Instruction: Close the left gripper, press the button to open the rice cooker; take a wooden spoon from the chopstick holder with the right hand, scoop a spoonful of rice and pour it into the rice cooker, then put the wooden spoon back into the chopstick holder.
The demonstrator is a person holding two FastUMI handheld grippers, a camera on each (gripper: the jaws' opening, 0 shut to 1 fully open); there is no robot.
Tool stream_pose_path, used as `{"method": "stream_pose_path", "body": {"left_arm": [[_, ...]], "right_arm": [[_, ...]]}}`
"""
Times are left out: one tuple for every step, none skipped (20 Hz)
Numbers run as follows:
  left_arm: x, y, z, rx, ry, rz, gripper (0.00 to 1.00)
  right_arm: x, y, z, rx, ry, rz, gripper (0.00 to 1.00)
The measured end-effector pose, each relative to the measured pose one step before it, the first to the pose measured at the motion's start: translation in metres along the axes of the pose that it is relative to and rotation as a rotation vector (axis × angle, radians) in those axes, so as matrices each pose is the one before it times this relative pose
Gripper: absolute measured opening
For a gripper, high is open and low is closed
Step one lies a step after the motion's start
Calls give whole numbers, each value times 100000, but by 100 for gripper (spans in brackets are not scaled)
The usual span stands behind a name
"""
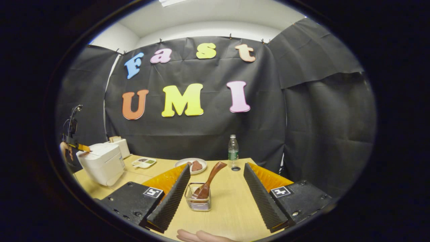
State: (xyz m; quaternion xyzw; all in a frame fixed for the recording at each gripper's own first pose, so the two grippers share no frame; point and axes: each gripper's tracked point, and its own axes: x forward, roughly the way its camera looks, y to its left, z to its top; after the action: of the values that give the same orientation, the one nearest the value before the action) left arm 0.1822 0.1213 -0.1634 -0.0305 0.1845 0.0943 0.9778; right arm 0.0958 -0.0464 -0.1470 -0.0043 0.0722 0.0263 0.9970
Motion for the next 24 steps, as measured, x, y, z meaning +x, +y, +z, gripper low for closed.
{"method": "stream_pose_path", "body": {"left_arm": [[-382, 272, 437, -971, -1428, 983, 0], [-709, 173, 792, -1484, -2196, 686, 0], [-758, -11, 1059, -1284, -2445, 150, 0], [-987, -42, 1449, -798, -4343, -6, 0], [-879, -393, 530, -1096, -461, -1680, 0], [-1022, -248, 669, -605, -1018, -554, 0], [-1272, -101, 706, 859, -2061, 175, 0], [-1213, 105, 772, 1586, -2354, 801, 0], [-1148, -78, 953, 1489, -2416, -294, 0], [-1149, -40, 727, 499, -2293, 1039, 1], [-1461, -189, 208, 548, -1449, 88, 24], [-1411, 42, 410, 504, -1229, 839, 28], [-840, -32, 469, 225, -1149, 177, 28], [-1636, -360, 139, -251, -657, -1096, 31], [-1459, -306, 176, -250, -433, -836, 53], [-1281, -386, 161, 67, -383, -779, 74], [-555, 12, -166, 224, -494, -16, 96], [-629, -20, 27, 685, -845, 679, 96], [-671, -101, 43, 647, -954, 397, 96], [-618, -413, 73, 978, -1185, -966, 96], [-671, -381, 26, 863, -1370, -642, 96], [-575, -335, 5, 889, -1252, -656, 95], [-644, -407, 5, 1255, -1512, -708, 95], [-494, -285, 67, 1088, -1456, 42, 95]], "right_arm": [[-306, 132, 177, -495, -497, 521, 100], [-211, -17, 211, -566, -411, 29, 98], [-300, -97, 92, -478, -322, -107, 100], [-367, 64, 211, -287, -309, 119, 100], [-448, 101, 152, -135, -410, -64, 100], [-426, 0, 293, -47, -575, -116, 100], [-447, 81, 210, -85, -649, -59, 100], [-467, 36, 343, -140, -730, -245, 100], [-392, 109, 296, -129, -673, -134, 98], [-523, 108, 222, -103, -572, -109, 98], [-500, 105, 271, -130, -635, -101, 98], [-460, 110, 371, -234, -856, -109, 98], [-453, 104, 256, -267, -747, -174, 98], [-370, 99, 284, -108, -630, -47, 98], [-376, 158, 49, 56, -499, 384, 98], [-308, 354, 321, 227, -752, 785, 100], [-191, 83, 92, 221, -467, 144, 100], [-40, 16, 55, 112, -161, -147, 98], [57, -43, -109, 261, -51, -304, 100], [164, -56, -89, 361, 296, -488, 100], [323, -110, -288, 299, 843, -682, 100], [359, -201, -360, 277, 1121, -783, 98], [413, -38, -284, 582, 1095, -268, 98], [471, 44, -391, 951, 1143, 100, 98]]}}
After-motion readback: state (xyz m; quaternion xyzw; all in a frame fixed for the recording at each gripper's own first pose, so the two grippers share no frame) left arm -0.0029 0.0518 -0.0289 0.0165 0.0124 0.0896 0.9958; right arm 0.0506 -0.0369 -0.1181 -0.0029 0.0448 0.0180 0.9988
